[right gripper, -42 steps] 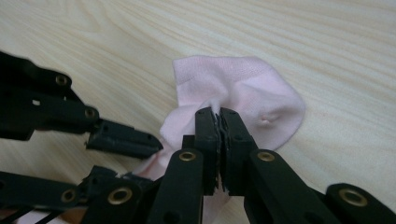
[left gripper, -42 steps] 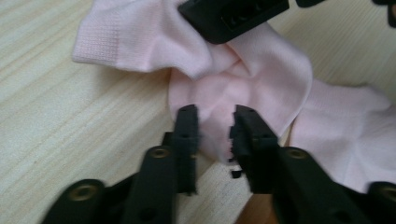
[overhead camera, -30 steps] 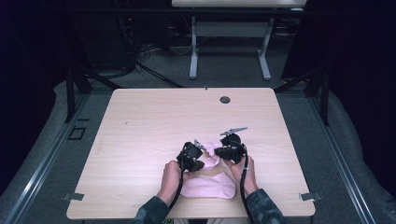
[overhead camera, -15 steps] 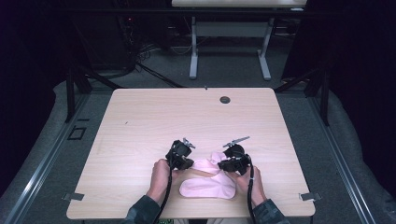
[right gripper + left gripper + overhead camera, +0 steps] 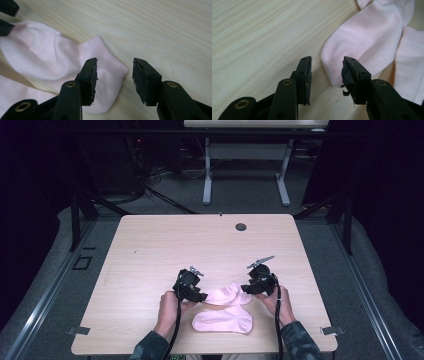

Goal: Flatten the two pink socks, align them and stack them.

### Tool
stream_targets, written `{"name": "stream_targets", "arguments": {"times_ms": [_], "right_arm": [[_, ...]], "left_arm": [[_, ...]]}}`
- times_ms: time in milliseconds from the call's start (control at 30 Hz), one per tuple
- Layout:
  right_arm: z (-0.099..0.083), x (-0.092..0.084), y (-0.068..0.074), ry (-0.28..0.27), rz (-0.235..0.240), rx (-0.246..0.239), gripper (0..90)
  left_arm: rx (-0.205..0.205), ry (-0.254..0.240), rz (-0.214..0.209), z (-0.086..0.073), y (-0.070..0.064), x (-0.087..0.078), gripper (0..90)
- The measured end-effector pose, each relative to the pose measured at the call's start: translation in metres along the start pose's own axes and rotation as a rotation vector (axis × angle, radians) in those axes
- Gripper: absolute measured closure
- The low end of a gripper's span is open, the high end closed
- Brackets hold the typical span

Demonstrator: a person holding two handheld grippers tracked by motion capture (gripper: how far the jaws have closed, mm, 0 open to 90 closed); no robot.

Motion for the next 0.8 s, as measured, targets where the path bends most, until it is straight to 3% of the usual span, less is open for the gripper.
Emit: {"name": "stream_targets", "arguments": {"times_ms": [100, 233, 367, 400, 467, 500, 700, 800], "right_arm": [[-0.001, 0.009, 0.001, 0.006, 0.005, -0.005, 55.9], [-0.003, 0.014, 0.005, 0.02, -0.005, -0.016, 65.7], [-0.003, 0.015, 0.009, 0.02, -0.003, -0.022, 78.0], [0.0, 0.017, 0.011, -0.013, 0.006, -0.007, 80.3], [0.001, 0.018, 0.013, -0.017, 0.007, -0.001, 82.2], [0.0, 0.017, 0.011, 0.011, 0.001, -0.021, 82.7], [0.004, 0.015, 0.006, -0.024, -0.012, 0.059, 82.7], [0.003, 0.014, 0.002, -0.048, -0.006, 0.11, 82.5]], "left_arm": [[-0.007, 0.014, 0.004, -0.001, 0.0, 0.003, 64.0], [0.009, 0.031, 0.01, -0.003, 0.0, 0.006, 73.1], [0.02, 0.03, 0.01, -0.004, -0.001, 0.006, 82.3], [0.025, 0.026, 0.009, -0.004, -0.001, 0.007, 84.5], [0.025, 0.014, 0.014, -0.004, -0.001, 0.006, 88.3], [0.026, 0.012, 0.019, -0.004, 0.0, 0.006, 88.5], [-0.018, -0.03, 0.057, -0.01, 0.013, -0.002, 88.8], [-0.041, -0.047, 0.053, -0.015, 0.018, -0.005, 88.8]]}}
Point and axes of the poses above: each handheld gripper's, and its own axes: x roughly forward along the jaws, z roughly out of its top, y roughly to its left, the point moved 10 cm from there along x, roughly forward along the jaws, and after that the axes turned 6 degrees about y, right-handed, at the moved point
